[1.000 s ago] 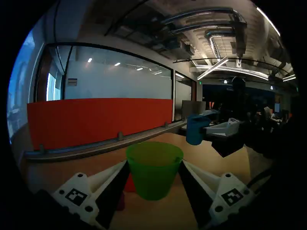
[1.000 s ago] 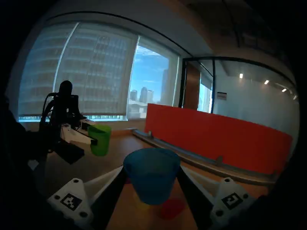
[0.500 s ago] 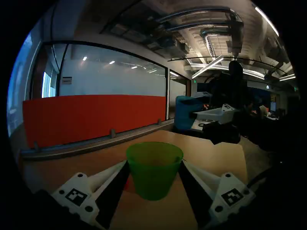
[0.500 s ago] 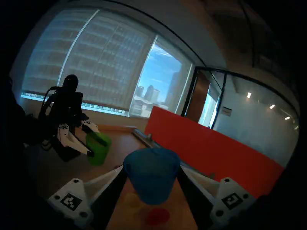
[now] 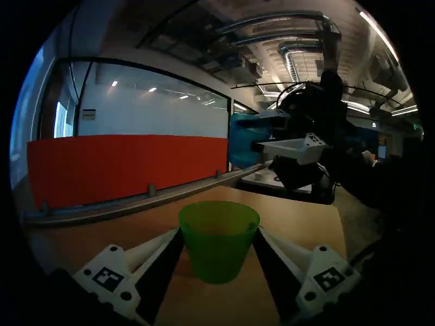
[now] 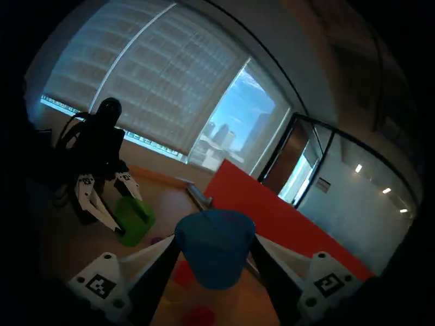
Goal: Pour water
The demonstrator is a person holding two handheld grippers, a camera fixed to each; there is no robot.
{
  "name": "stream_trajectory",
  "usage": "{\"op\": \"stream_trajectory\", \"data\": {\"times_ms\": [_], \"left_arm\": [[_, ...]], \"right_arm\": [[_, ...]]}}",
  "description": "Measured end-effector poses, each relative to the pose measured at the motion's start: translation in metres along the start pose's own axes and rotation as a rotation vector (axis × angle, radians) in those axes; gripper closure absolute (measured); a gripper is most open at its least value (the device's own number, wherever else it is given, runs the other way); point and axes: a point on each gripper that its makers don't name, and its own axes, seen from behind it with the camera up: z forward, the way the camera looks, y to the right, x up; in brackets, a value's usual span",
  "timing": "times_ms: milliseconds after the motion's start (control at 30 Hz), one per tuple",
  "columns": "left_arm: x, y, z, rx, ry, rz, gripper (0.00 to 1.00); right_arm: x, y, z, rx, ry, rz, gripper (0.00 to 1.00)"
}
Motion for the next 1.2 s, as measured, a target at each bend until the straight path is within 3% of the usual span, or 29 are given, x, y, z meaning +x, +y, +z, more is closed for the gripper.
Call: {"op": "stream_trajectory", "data": {"times_ms": [633,1200], "left_arm": [[0.009,0.005,0.007,-0.027,0.020,0.007,0.16],[0.014,0.012,0.010,-0.050,0.024,0.016,0.16]], "right_arm": [[0.032,-0.004,0.027,0.022,0.013,-0.247,0.10],[0.045,-0.010,0.045,0.010,0.016,-0.416,0.10]]}}
